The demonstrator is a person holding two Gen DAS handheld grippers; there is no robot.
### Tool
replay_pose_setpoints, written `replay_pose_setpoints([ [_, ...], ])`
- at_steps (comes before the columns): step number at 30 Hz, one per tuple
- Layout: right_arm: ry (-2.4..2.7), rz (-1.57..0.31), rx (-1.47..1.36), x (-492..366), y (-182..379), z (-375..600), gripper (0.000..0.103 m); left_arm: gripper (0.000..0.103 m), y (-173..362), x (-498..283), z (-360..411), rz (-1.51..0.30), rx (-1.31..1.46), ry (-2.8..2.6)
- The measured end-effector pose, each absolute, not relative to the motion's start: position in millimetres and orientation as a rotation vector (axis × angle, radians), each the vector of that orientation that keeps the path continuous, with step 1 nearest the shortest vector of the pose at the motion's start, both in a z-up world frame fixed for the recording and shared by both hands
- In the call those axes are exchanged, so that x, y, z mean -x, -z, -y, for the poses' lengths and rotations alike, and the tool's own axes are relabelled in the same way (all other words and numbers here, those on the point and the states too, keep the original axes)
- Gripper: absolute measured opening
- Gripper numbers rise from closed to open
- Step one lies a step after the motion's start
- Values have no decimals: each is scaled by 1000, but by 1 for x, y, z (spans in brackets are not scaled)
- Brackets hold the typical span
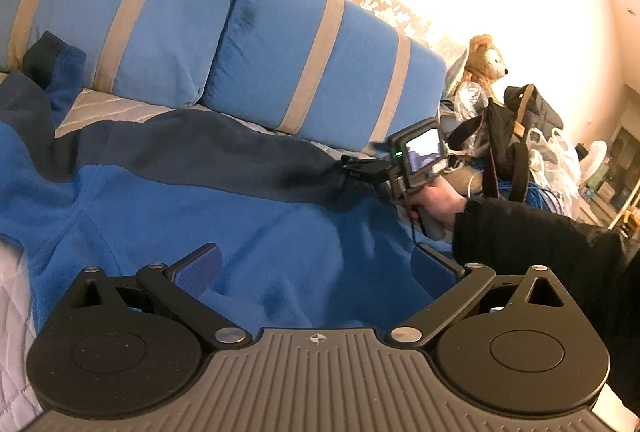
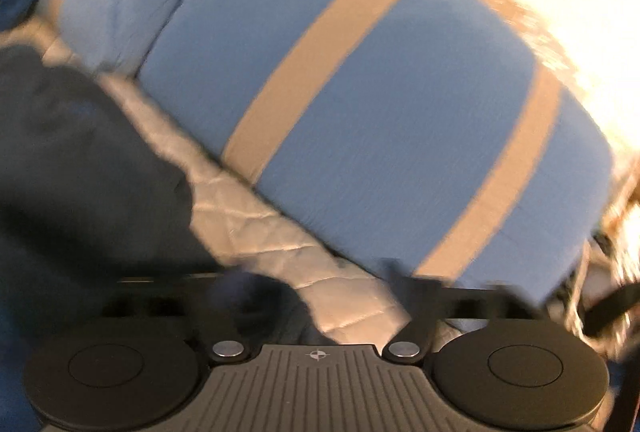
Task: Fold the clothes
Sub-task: 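Open the right tool and release the flattened sleeve, then move the left tool toward the other sleeve cuff while the right tool withdraws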
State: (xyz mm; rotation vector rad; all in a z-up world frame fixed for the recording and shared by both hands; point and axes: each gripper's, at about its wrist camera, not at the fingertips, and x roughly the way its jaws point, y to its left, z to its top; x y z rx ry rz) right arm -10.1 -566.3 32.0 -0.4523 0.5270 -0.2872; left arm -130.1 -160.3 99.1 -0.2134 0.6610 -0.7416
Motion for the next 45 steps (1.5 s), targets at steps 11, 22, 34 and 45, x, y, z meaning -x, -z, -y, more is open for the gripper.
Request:
replay_pose_setpoints([
  [11,212,-447,183,128,-143,566,103,103,-101,138,160,-635,182,699],
  [22,2,-484,18,217,-217,462,103,103,-104,138,148,-658,210,679],
  [34,-235,-548,-168,224,-133,383,103,103,-113,124,26,-569,281,478],
  [45,-305,-536,-285,218,-125,396,103,103,-34,16,-89,-589,547,263],
])
